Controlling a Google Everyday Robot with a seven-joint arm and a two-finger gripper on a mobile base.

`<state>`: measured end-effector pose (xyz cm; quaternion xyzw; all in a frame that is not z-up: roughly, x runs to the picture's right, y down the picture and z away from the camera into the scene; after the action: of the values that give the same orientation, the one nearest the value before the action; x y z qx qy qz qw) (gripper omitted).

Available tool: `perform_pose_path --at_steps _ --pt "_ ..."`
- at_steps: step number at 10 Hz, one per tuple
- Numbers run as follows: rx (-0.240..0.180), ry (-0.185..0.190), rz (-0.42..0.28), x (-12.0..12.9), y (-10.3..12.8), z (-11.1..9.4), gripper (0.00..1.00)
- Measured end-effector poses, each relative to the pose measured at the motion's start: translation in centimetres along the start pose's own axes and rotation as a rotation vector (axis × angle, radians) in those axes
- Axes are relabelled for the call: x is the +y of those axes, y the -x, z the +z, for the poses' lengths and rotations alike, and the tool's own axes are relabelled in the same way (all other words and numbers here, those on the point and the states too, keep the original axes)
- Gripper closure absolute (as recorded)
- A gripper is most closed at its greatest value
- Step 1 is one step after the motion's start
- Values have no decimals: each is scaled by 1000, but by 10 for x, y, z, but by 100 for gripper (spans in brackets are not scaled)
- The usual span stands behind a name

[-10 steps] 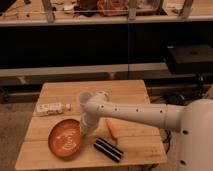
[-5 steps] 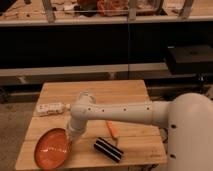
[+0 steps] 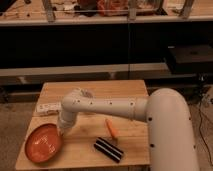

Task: Drag the ceramic bowl in a circle

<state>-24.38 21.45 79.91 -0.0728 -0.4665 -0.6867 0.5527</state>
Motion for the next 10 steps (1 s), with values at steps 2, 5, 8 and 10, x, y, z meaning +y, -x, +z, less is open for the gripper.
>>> perform_pose_path --at_steps 2,5,8,10 --pt "28 -2 34 17 -31 -4 100" --pt "77 15 122 57 -47 -23 100" --pt "108 45 207 97 -24 -46 100" --pt "118 64 263 118 12 -56 100"
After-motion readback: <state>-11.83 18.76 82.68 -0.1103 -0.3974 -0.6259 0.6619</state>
